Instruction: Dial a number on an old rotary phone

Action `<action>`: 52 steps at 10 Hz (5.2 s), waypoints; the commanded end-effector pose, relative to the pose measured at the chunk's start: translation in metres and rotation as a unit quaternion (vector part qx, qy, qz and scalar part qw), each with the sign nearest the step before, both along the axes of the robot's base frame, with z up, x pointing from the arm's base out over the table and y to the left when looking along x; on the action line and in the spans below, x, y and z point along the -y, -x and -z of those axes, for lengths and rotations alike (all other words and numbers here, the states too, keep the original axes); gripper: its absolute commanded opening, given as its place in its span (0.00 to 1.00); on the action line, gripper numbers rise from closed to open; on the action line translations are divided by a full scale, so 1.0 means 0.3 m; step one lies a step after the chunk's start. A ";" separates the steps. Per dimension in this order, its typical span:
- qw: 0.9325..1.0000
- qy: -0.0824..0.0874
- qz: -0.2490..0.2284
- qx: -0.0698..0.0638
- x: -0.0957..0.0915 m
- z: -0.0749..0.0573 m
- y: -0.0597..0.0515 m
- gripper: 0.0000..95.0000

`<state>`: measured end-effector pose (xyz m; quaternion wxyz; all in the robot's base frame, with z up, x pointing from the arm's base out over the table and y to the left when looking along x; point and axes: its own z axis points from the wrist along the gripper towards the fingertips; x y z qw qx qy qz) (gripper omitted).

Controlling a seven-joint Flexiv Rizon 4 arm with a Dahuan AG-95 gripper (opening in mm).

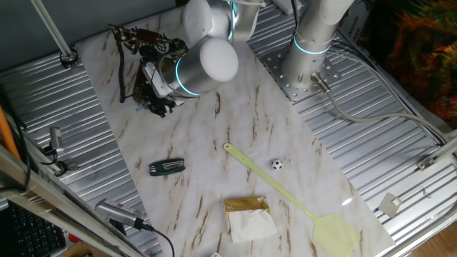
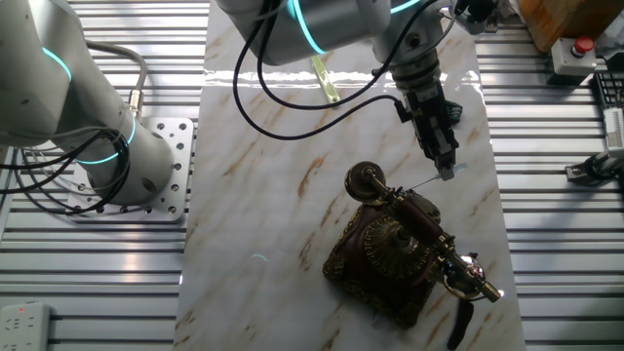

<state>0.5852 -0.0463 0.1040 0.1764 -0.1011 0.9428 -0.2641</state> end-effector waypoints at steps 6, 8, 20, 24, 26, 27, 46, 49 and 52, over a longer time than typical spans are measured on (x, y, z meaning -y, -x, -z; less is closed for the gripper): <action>1.000 -0.001 0.004 0.007 0.000 -0.001 0.000 0.00; 1.000 0.000 0.006 0.007 0.000 -0.001 0.000 0.00; 1.000 0.003 0.005 0.002 -0.001 -0.002 0.001 0.00; 1.000 0.003 0.005 0.001 -0.001 -0.002 0.001 0.00; 1.000 0.003 0.005 0.002 -0.001 -0.002 0.001 0.00; 1.000 0.003 0.005 0.001 -0.001 -0.002 0.001 0.00; 1.000 -0.003 0.001 0.015 0.003 0.001 0.000 0.00; 1.000 -0.005 -0.003 0.017 0.002 -0.003 0.000 0.00; 1.000 -0.015 -0.005 0.020 -0.003 -0.020 0.002 0.00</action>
